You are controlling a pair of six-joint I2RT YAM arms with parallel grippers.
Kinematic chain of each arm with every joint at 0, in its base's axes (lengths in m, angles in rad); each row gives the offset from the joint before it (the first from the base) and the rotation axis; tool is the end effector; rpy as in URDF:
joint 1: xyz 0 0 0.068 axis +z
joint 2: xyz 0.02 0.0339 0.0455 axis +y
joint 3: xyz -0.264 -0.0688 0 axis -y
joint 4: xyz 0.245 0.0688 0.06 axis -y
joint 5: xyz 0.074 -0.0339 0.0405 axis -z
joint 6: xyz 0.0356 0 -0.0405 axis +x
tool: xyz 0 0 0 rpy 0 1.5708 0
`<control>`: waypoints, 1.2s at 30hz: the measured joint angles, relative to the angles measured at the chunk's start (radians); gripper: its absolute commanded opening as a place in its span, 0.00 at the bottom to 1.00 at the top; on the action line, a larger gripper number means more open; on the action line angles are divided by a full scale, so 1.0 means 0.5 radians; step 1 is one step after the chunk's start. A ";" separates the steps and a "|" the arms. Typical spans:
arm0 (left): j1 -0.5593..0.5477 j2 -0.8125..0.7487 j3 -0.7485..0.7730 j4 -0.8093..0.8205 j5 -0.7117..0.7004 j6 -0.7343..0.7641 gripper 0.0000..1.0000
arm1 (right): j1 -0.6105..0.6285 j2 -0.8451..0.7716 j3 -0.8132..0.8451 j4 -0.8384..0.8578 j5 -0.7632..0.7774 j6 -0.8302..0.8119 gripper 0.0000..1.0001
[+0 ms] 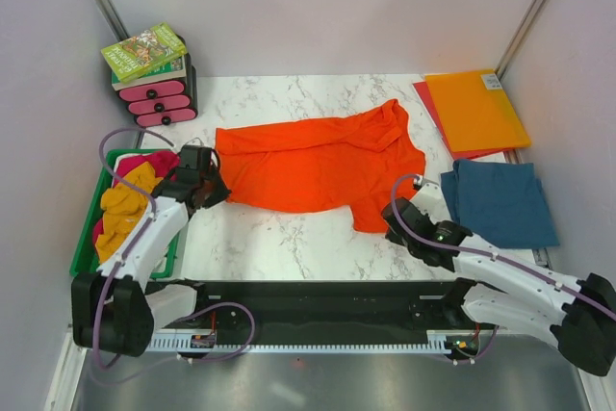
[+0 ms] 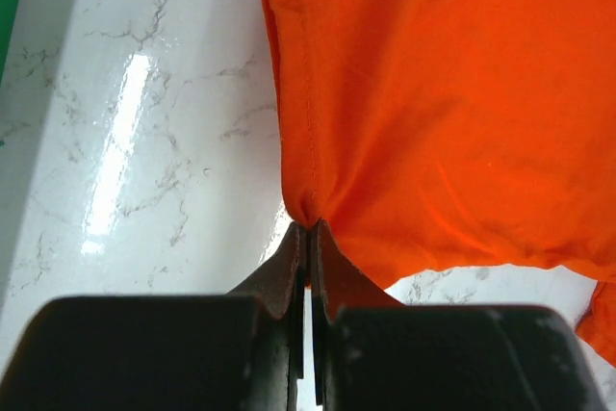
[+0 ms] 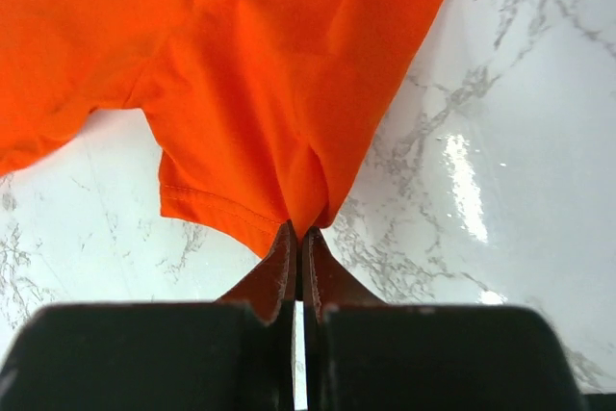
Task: Fold and stack the t-shirts
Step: Fold the tshirt
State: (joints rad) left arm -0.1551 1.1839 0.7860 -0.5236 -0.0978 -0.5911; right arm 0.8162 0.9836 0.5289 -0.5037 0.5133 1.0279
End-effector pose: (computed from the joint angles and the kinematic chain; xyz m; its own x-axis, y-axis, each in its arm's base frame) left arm 0.2334 -0.0330 0.2312 -0.7066 -0.4509 -0.5454 -0.3593 0.8926 -0.2724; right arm 0.1364 0.1196 0.1937 -0.6674 0.3790 -0.6410 0.2519 0.9250 0.2846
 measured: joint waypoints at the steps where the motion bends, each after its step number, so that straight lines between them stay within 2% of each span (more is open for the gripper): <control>1: -0.008 -0.075 -0.026 -0.013 0.007 -0.005 0.02 | 0.008 -0.043 0.002 -0.040 0.022 -0.005 0.00; 7: -0.009 -0.390 -0.126 -0.133 0.003 -0.011 0.02 | 0.075 -0.241 0.006 -0.253 0.124 -0.008 0.00; 12: -0.011 -0.515 -0.132 -0.252 -0.045 -0.014 0.02 | 0.200 -0.400 0.041 -0.410 0.201 -0.010 0.00; 18: -0.011 -0.348 -0.094 -0.307 -0.058 -0.014 0.02 | 0.444 -0.432 0.158 -0.529 0.331 0.012 0.00; 26: -0.011 0.038 0.126 -0.287 0.013 0.008 0.02 | 0.790 -0.152 0.344 -0.647 0.605 0.171 0.00; 36: -0.011 -0.179 0.146 -0.268 0.021 0.011 0.02 | 0.866 -0.202 0.529 -0.899 0.931 0.291 0.00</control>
State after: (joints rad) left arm -0.1604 1.0946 0.8593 -0.6575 -0.0875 -0.5858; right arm 1.2491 0.8825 0.7933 -0.9531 0.9787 1.1732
